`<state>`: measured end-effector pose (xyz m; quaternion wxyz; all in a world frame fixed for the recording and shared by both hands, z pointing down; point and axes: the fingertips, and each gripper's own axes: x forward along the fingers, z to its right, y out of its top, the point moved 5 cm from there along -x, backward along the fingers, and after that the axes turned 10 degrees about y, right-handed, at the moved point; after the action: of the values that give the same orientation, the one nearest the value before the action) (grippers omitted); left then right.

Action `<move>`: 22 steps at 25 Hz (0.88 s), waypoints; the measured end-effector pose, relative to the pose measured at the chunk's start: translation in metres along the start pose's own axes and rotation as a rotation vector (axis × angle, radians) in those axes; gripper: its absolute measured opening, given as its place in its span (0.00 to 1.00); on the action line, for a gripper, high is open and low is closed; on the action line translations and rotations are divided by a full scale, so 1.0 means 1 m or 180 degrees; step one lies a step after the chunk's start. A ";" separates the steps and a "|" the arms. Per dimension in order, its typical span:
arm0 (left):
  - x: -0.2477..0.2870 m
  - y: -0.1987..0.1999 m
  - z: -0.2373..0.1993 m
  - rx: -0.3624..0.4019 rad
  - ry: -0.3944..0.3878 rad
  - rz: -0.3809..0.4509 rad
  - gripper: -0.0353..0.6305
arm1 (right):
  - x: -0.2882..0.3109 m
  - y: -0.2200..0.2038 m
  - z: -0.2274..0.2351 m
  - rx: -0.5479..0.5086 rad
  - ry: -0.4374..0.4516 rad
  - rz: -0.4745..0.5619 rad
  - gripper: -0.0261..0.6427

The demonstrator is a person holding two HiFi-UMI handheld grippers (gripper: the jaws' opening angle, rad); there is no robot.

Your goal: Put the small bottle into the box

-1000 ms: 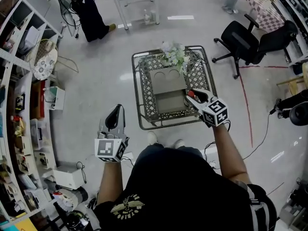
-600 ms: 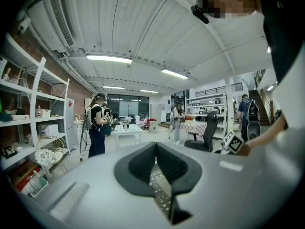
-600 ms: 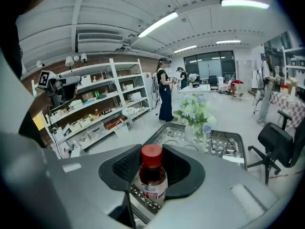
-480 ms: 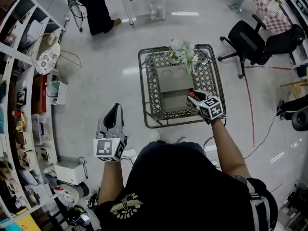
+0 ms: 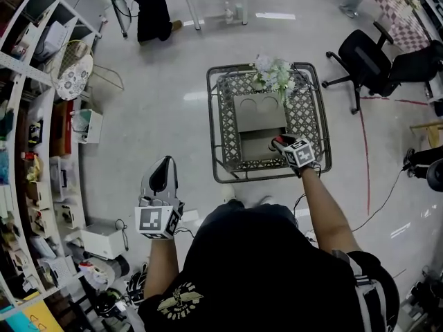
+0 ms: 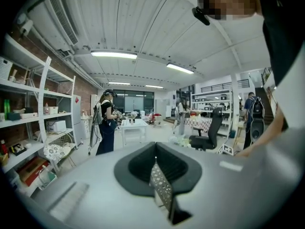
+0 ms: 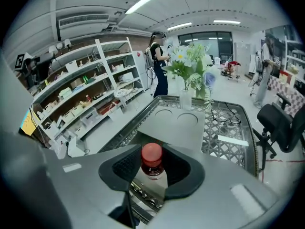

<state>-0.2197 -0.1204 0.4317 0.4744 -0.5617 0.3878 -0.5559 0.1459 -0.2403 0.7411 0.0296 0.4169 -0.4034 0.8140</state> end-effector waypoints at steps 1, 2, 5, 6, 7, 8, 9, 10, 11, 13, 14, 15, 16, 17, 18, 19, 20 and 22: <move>-0.001 -0.001 0.000 -0.0002 0.0016 -0.0009 0.05 | 0.005 -0.006 0.004 0.0022 -0.0018 -0.0040 0.26; -0.003 -0.002 0.000 -0.0002 0.0031 -0.0016 0.05 | 0.008 -0.011 0.007 0.0047 -0.0043 -0.0077 0.26; -0.006 -0.005 0.000 -0.0004 0.0071 -0.0041 0.05 | 0.017 -0.019 0.015 0.0028 -0.0142 -0.0165 0.26; -0.007 -0.006 -0.002 -0.0007 0.0081 -0.0054 0.05 | 0.019 -0.020 0.014 0.0008 -0.0165 -0.0193 0.26; -0.009 -0.007 -0.004 -0.0010 0.0089 -0.0060 0.05 | 0.021 -0.021 0.013 -0.0003 -0.0179 -0.0216 0.26; -0.010 -0.007 -0.006 -0.0013 0.0093 -0.0059 0.05 | 0.023 -0.021 0.012 -0.0007 -0.0192 -0.0235 0.26; -0.010 -0.007 -0.008 -0.0013 0.0095 -0.0053 0.05 | 0.025 -0.022 0.012 0.0002 -0.0209 -0.0244 0.26; -0.011 -0.006 -0.009 -0.0010 0.0093 -0.0050 0.05 | 0.027 -0.023 0.013 0.0025 -0.0229 -0.0242 0.25; -0.011 -0.007 -0.010 -0.0003 0.0089 -0.0051 0.05 | 0.029 -0.024 0.014 0.0054 -0.0244 -0.0234 0.25; -0.011 -0.008 -0.011 0.0007 0.0084 -0.0056 0.05 | 0.033 -0.028 0.014 0.0110 -0.0240 -0.0224 0.25; -0.011 -0.008 -0.010 0.0010 0.0083 -0.0053 0.05 | 0.034 -0.030 0.014 0.0131 -0.0223 -0.0213 0.26; -0.011 -0.009 -0.010 0.0013 0.0080 -0.0047 0.05 | 0.034 -0.031 0.013 0.0146 -0.0200 -0.0194 0.27; -0.012 -0.008 -0.008 0.0015 0.0070 -0.0038 0.05 | 0.033 -0.032 0.012 0.0158 -0.0179 -0.0170 0.28; -0.011 -0.008 -0.007 0.0015 0.0054 -0.0027 0.05 | 0.031 -0.031 0.011 0.0168 -0.0168 -0.0140 0.30; -0.011 -0.007 -0.006 0.0016 0.0033 -0.0015 0.05 | 0.027 -0.029 0.009 0.0176 -0.0166 -0.0096 0.30; -0.010 -0.005 -0.005 0.0019 0.0011 -0.0002 0.05 | 0.022 -0.025 0.007 0.0179 -0.0176 -0.0037 0.31; -0.009 -0.004 -0.005 0.0022 -0.0013 0.0013 0.05 | 0.016 -0.021 0.004 0.0170 -0.0200 0.0034 0.30; -0.005 0.000 -0.004 0.0014 -0.0061 0.0048 0.05 | -0.001 -0.008 -0.003 0.0106 -0.0281 0.0199 0.25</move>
<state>-0.2239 -0.1162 0.4298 0.4835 -0.5631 0.3862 -0.5478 0.1475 -0.2323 0.7444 -0.0206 0.4400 -0.4036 0.8019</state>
